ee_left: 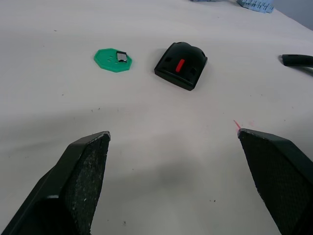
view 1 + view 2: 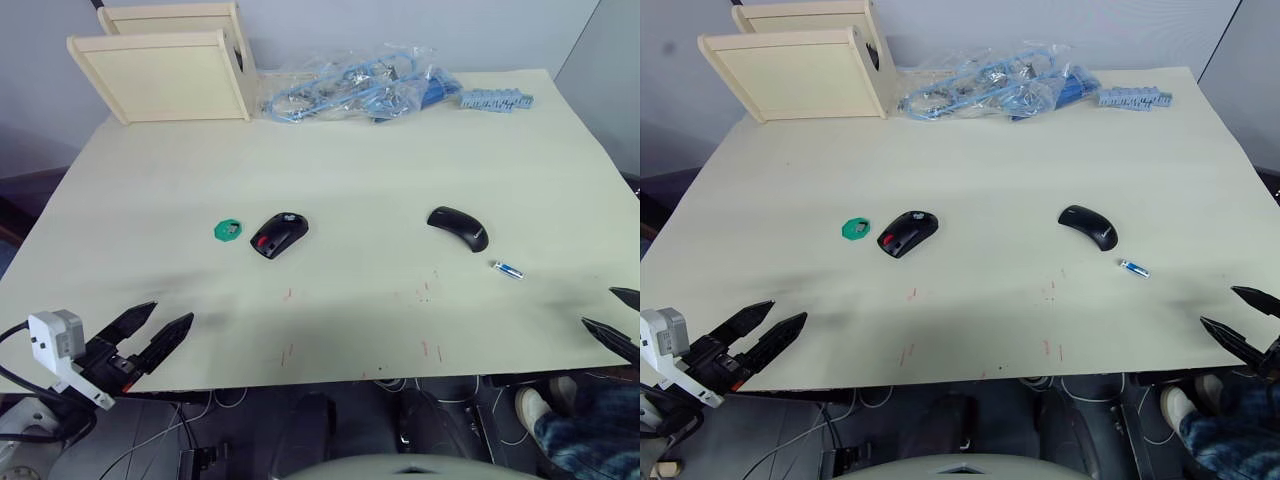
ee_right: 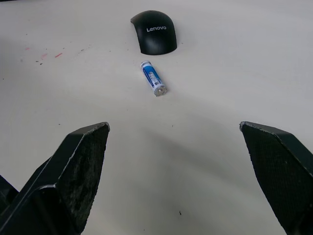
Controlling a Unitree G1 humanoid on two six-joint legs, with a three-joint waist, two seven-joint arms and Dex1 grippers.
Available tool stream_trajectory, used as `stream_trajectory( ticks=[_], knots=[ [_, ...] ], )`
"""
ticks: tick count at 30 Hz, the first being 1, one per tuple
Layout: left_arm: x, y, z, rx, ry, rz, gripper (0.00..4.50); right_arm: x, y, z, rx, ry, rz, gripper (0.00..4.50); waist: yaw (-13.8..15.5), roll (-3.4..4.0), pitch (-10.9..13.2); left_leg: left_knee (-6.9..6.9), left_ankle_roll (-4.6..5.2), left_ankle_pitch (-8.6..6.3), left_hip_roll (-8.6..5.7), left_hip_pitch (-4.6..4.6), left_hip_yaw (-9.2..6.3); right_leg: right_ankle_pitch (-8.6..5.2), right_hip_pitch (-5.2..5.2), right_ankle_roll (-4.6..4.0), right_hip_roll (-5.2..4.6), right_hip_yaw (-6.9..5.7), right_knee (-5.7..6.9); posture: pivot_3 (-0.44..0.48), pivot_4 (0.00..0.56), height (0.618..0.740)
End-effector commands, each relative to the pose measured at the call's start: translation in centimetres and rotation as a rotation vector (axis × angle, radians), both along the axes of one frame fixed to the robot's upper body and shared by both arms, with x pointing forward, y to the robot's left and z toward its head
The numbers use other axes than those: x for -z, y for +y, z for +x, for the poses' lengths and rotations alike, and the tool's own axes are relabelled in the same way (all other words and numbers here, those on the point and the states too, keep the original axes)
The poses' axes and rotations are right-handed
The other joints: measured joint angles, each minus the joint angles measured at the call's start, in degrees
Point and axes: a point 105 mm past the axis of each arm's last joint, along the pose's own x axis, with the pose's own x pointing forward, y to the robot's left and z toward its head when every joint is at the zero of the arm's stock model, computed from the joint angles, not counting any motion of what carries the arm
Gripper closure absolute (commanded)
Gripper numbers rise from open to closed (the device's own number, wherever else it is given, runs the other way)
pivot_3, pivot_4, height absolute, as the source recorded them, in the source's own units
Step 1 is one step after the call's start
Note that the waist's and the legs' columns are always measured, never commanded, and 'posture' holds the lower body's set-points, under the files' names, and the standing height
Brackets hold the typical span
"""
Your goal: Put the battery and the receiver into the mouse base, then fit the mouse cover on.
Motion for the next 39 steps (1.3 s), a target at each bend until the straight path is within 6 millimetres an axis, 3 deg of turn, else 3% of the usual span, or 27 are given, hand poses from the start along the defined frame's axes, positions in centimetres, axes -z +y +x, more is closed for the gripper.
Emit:
stream_trajectory(
  ticks=[1,16,23,25,29,34,39],
  knots=[
    [-0.8,-0.2,0.1,0.019,-0.025,0.015,0.05,-1.4,-0.3,0.2,0.016,-0.072,0.0,0.0,0.0,0.0,0.0,0.0,0.0,0.0,0.0,0.0,0.0,0.0,0.0,0.0,0.0,0.0,0.0,0.0,0.15,0.74],
    [-2.9,-0.2,1.9,0.107,-0.07,0.091,0.05,-3.3,3.6,2.3,-0.114,-0.161,0.058,0.0,0.0,0.02,-0.01,0.02,0.0,0.0,0.0,0.0,-0.03,0.13,0.0,0.22,0.0,-0.02,0.04,0.0,0.15,0.74],
    [-3.6,-0.8,4.4,0.168,-0.073,0.19,0.05,-4.5,7.0,1.2,-0.223,-0.266,0.055,0.0,0.24,0.02,-0.02,0.03,0.0,0.0,-0.02,-0.02,-0.1,0.14,0.01,0.23,0.0,-0.06,0.07,0.0,0.15,0.74],
    [-3.4,-0.5,5.3,0.116,-0.046,0.242,0.05,-4.6,7.6,0.6,-0.236,-0.283,0.073,0.0,0.14,0.02,-0.02,0.04,0.0,0.0,-0.02,-0.03,-0.08,0.14,0.01,0.24,-0.01,-0.05,0.06,0.0,0.15,0.74],
    [-3.8,-2.3,6.9,0.213,-0.024,0.229,0.05,-4.8,9.2,-0.7,-0.295,-0.263,0.129,0.0,0.28,0.03,-0.01,0.04,0.0,0.0,0.0,-0.01,-0.11,0.15,0.0,0.24,-0.02,-0.06,0.11,0.0,0.15,0.74],
    [-4.4,-3.2,8.3,0.271,-0.041,0.216,0.05,-5.1,10.1,-1.3,-0.298,-0.258,0.128,0.0,-0.15,0.03,-0.02,0.05,-0.01,0.0,-0.01,0.02,-0.11,0.15,0.0,0.24,-0.01,-0.06,0.16,0.0,0.15,0.74],
    [-4.4,-4.7,11.3,0.303,-0.016,0.225,0.05,-5.1,11.0,-2.3,-0.309,-0.28,0.098,0.0,0.28,-0.01,0.0,0.07,-0.01,0.01,-0.05,0.0,-0.17,0.15,-0.01,0.24,-0.01,-0.1,0.21,0.0,0.15,0.74]
  ],
)
